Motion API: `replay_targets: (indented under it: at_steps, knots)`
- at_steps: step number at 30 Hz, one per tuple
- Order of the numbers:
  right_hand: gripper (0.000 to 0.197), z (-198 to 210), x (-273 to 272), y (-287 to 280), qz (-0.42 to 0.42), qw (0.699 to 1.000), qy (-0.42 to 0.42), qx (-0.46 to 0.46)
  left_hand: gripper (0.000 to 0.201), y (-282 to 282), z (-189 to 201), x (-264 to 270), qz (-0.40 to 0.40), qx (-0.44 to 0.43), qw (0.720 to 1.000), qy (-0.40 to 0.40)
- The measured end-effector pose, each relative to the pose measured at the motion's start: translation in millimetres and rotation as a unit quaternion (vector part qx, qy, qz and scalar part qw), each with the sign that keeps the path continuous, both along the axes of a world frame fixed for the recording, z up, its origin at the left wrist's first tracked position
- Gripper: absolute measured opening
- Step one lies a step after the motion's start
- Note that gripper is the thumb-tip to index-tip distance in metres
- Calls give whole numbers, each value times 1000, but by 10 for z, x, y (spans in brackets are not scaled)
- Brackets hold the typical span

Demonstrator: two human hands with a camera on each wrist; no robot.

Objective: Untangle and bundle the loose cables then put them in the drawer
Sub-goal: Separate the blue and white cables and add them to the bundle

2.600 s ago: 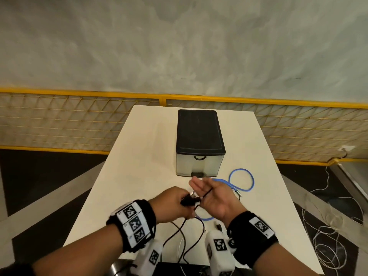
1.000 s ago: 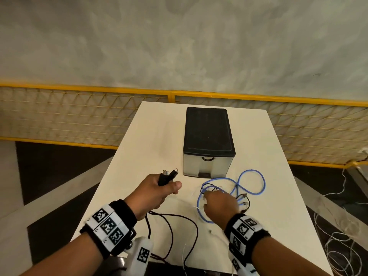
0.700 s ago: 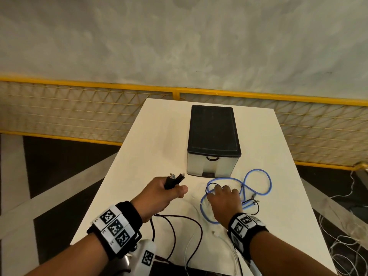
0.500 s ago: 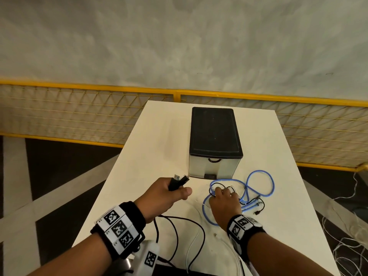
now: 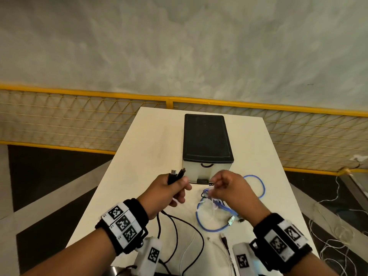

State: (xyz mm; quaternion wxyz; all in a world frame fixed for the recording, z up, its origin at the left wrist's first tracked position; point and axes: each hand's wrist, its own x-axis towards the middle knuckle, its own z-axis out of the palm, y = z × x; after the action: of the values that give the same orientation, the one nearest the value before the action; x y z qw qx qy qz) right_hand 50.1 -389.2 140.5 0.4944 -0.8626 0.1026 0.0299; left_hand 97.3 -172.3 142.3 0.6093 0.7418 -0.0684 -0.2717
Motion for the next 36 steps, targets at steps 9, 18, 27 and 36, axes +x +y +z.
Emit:
replay_targets:
  at_steps: [9, 18, 27, 36]
  knots:
    - [6, 920, 31, 104, -52, 970, -101, 216, 28, -496, 364, -29, -47, -108, 993, -17]
    - [16, 729, -32, 236, -67, 973, -100, 195, 20, -487, 355, -111, -37, -137, 990, 12]
    - [60, -179, -383, 282, -54, 919, 233, 314, 21, -330, 359, -69, 46, -143, 988, 44]
    - [22, 17, 55, 349, -197, 783, 127, 577, 37, -167, 201, -198, 47, -87, 989, 108]
